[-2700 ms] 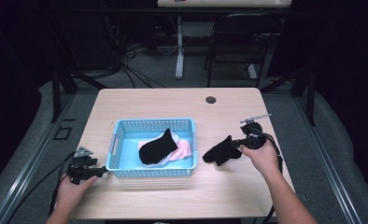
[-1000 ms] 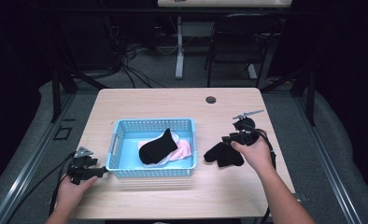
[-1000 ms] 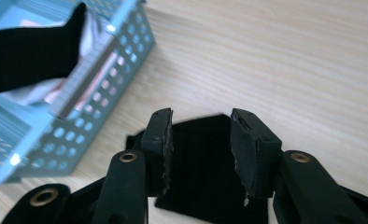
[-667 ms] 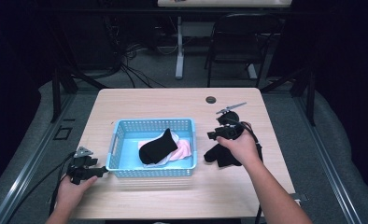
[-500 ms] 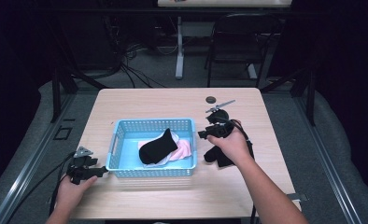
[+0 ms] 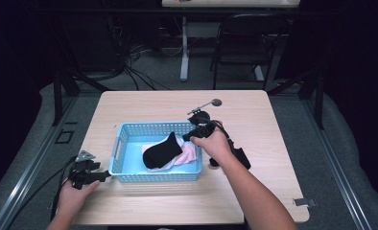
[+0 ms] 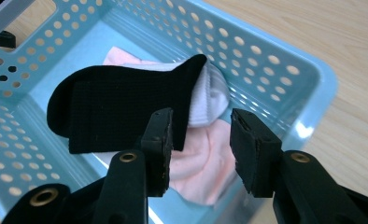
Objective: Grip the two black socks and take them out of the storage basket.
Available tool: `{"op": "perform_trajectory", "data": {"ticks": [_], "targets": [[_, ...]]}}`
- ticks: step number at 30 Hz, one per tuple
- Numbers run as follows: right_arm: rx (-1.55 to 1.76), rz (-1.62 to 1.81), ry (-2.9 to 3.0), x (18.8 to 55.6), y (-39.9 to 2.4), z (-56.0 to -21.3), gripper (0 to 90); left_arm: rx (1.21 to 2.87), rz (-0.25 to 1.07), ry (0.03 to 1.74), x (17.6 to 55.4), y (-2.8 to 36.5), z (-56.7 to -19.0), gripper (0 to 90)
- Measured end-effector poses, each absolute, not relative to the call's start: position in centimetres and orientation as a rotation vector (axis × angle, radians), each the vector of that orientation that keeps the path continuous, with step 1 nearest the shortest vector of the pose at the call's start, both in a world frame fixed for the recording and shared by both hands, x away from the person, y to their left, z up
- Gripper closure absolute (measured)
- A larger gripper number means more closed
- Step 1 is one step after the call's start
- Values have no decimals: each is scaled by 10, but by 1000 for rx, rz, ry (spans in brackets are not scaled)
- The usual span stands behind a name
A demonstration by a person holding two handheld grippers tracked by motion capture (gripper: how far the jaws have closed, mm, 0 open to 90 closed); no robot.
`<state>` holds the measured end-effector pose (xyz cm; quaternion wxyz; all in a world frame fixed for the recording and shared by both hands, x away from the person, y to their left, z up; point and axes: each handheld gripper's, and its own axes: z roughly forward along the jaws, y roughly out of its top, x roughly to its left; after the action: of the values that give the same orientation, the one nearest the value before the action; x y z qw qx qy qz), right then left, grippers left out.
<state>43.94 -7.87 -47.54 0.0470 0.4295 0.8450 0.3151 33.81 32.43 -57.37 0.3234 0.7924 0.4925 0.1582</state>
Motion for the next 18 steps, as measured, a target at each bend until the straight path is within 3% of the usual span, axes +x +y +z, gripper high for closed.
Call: {"op": "perform_trajectory", "data": {"ticks": [17,18], "targets": [[1303,834,2653,463,-31,-505,603,2074,414,1285,338,324,-573,338],[1326,938,2600,464,-28,-512,604,2074,414,1284,338,324,-573,338]]}}
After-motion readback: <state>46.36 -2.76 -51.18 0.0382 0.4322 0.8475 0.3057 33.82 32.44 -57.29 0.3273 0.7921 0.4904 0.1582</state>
